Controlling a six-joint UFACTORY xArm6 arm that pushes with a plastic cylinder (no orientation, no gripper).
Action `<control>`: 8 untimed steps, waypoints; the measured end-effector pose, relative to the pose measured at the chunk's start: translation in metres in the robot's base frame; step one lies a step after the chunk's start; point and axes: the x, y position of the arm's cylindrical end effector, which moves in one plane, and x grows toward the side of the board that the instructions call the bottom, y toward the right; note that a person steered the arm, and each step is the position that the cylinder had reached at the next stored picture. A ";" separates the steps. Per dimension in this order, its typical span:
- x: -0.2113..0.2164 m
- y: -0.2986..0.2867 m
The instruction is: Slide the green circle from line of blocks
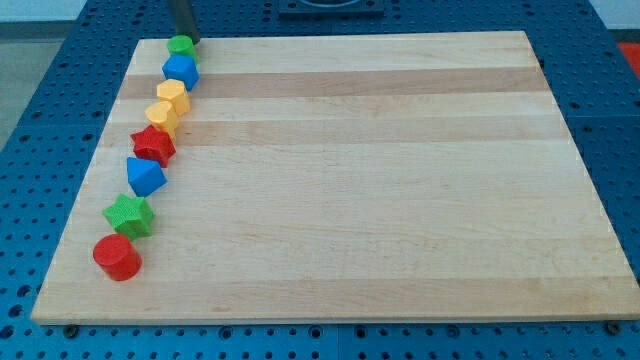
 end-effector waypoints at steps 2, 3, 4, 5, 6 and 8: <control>0.001 -0.041; 0.007 -0.040; 0.011 -0.019; 0.028 0.004; 0.048 0.027; 0.085 0.081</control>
